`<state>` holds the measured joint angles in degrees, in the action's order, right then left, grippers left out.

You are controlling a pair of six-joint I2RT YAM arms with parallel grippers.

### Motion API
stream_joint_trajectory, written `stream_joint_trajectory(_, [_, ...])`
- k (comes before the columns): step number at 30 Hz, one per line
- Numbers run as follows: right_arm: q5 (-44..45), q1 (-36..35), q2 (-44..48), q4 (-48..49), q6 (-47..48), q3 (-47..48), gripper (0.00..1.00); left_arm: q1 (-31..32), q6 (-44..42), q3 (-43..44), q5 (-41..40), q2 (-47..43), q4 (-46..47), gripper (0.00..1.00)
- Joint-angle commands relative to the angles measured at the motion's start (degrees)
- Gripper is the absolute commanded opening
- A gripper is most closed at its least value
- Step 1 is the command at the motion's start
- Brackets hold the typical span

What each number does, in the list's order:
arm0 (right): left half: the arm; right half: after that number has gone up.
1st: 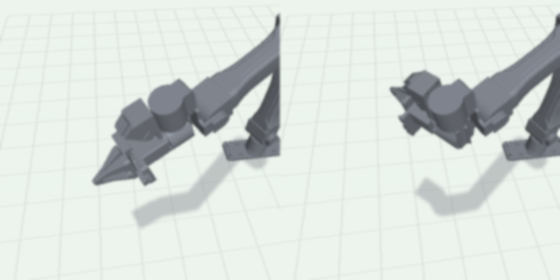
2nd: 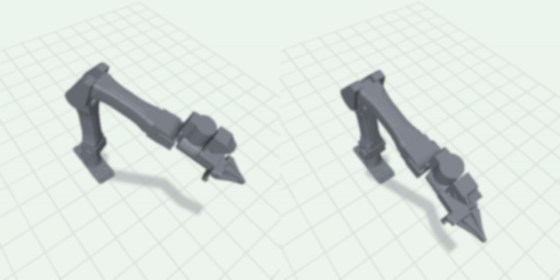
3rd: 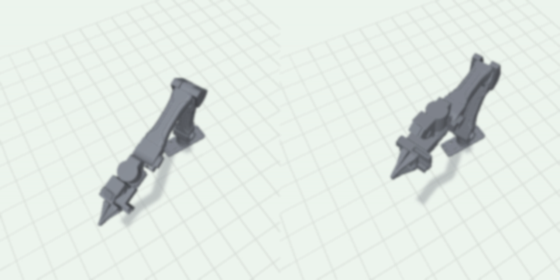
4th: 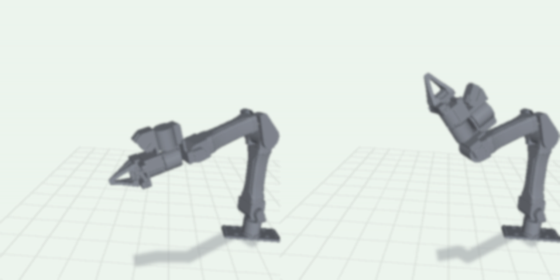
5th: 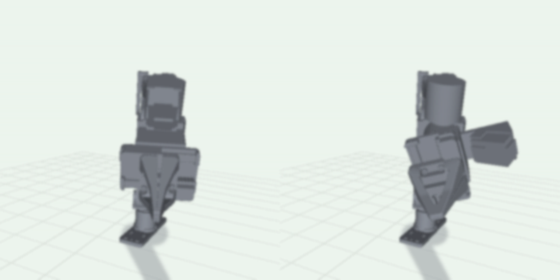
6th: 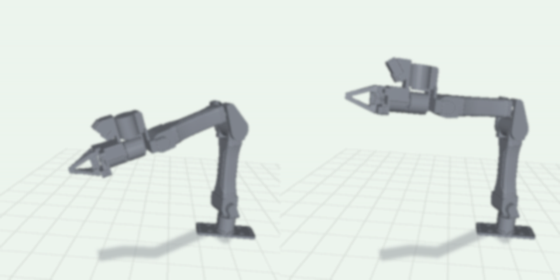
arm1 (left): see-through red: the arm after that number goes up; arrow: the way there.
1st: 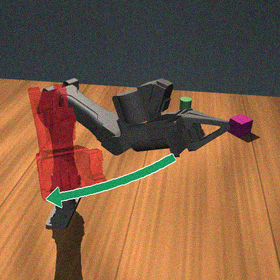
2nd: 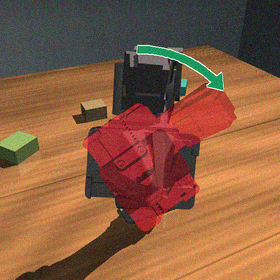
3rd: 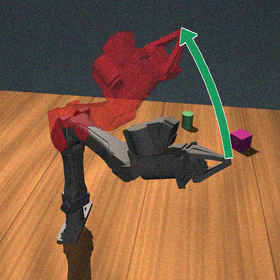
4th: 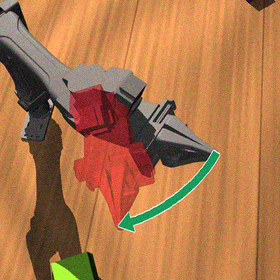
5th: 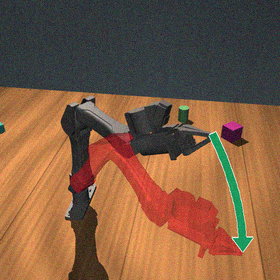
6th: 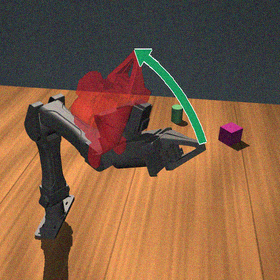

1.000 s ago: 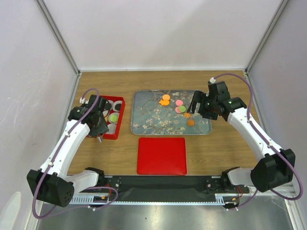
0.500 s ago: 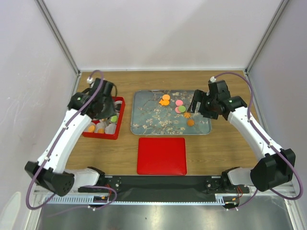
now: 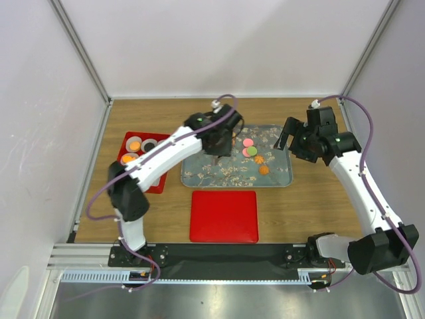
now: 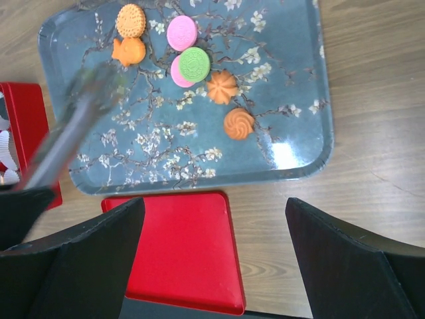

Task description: Pack the cookies

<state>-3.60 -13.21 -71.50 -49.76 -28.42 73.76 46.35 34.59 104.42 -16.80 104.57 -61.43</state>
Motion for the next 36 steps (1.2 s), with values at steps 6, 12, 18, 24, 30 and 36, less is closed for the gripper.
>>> stream_joint_trajectory(6, [1.75, 0.73, 3.56, -3.68, 0.56, 2.18, 0.95, 5.42, -3.39, 18.78, 1.94, 13.45, 0.52, 0.48])
stream_joint_trajectory(12, [2.36, 0.73, 4.62, -4.56, 0.39, 2.09, 0.95, 6.91, -4.18, 21.70, 0.54, 17.68, -0.80, 0.48])
stream_joint_trajectory(18, [2.72, 0.82, 5.85, -4.82, 0.21, 1.39, 0.96, 8.14, -5.50, 21.61, -2.10, 19.35, -1.06, 0.48])
stream_joint_trajectory(24, [2.98, 0.82, 6.55, -4.82, 0.04, 0.60, 0.96, 8.85, -6.11, 21.79, -3.77, 19.88, -0.88, 0.48])
stream_joint_trajectory(30, [3.24, 0.82, 6.82, -4.82, 0.12, 0.07, 0.95, 9.11, -7.25, 22.93, -5.17, 20.84, -1.41, 0.48])
stream_joint_trajectory(36, [3.24, 0.82, 6.91, -4.65, 0.30, -0.10, 0.96, 9.64, -8.66, 23.98, -6.05, 22.34, -1.94, 0.48])
